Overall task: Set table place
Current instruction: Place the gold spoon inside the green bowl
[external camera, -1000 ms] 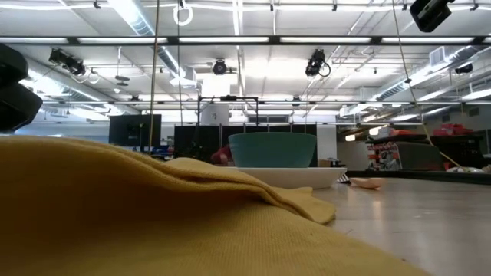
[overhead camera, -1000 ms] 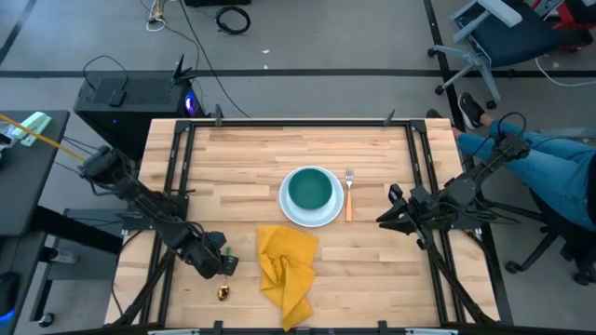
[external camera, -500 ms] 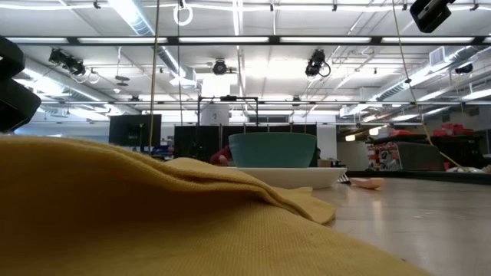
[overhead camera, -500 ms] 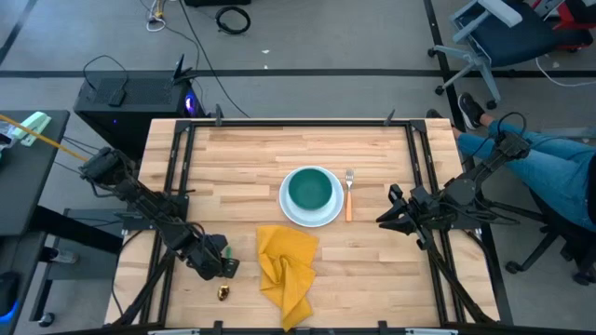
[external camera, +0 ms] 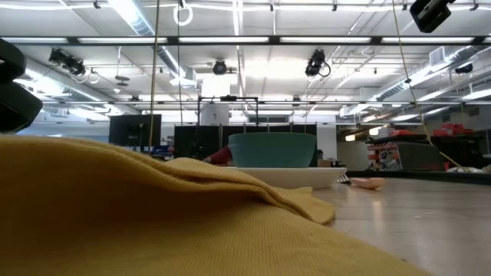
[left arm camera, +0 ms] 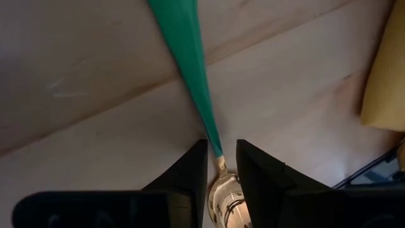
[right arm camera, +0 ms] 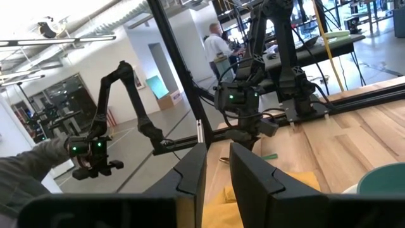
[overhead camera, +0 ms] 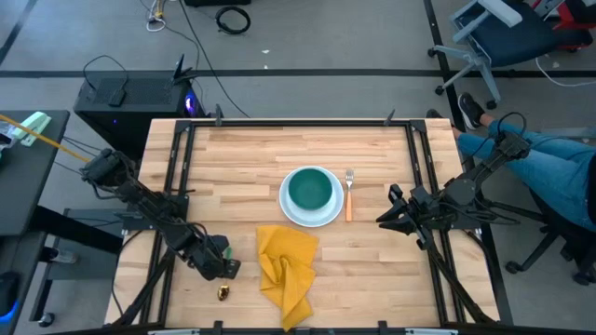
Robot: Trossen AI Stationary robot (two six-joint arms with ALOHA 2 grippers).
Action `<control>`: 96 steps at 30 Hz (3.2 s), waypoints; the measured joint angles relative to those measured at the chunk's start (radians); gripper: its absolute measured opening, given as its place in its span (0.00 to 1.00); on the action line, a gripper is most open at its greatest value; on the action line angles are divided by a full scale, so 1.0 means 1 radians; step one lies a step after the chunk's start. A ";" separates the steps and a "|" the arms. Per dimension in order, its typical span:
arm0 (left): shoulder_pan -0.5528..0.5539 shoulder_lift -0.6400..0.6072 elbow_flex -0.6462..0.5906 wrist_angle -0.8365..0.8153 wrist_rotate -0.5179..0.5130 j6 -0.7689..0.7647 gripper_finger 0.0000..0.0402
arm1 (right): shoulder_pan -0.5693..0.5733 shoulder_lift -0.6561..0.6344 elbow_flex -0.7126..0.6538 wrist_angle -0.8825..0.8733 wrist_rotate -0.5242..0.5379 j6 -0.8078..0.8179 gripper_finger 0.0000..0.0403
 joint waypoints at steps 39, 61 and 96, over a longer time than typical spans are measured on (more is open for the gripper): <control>0.197 -0.094 -0.010 -0.055 -0.266 0.316 0.01 | 0.000 0.000 0.000 0.000 0.000 -0.004 0.19; 0.348 -0.418 -0.006 0.179 -0.511 0.863 0.00 | 0.000 0.000 0.000 -0.016 0.000 -0.031 0.19; 1.080 0.270 0.618 0.250 0.411 1.501 0.00 | 0.000 0.000 0.000 -0.014 0.000 -0.020 0.19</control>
